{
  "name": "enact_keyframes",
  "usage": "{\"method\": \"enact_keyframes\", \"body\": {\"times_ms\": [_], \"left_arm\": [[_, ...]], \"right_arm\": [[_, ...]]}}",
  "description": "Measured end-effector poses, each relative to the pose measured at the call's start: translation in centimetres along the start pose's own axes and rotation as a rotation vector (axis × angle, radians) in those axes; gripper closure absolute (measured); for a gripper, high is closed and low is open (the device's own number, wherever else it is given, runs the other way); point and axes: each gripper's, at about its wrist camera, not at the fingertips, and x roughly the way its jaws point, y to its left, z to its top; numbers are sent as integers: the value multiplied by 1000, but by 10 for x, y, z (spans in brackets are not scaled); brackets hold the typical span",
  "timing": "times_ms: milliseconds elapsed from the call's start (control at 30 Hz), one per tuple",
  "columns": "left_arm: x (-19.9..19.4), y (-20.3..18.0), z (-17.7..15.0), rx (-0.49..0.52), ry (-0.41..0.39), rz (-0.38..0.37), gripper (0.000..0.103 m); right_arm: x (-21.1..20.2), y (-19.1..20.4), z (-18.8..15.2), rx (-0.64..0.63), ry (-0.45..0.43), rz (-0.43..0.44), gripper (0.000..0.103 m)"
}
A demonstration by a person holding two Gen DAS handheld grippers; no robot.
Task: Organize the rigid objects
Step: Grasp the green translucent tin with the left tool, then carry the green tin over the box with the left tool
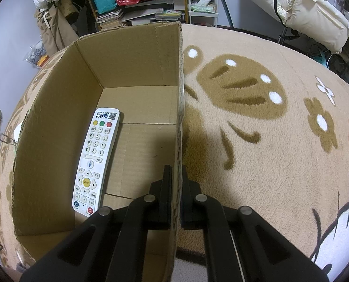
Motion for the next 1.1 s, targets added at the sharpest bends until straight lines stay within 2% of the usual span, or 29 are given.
{"method": "enact_keyframes", "body": {"times_ms": [267,433,700,900,1033,1100], "left_arm": [[-37,-24,8,33,-95,-52,77],[-51,-50,12,94,-143,-86,77],[-68,-93,4,191,-201,-234,77],[-57,-111,-5,233,-177,-291,77],[-26,-117,-8,226,-85,-311,77],[-12,-117,-13,235,-59,-285,77]], "right_arm": [[0,7,-4,2,8,-16,97],[0,5,-3,-3,8,-26,97],[1,4,-2,0,9,-19,97],[1,1,-1,1,12,-14,97],[2,-2,0,5,14,-6,97],[2,-3,0,4,15,-5,97]]}}
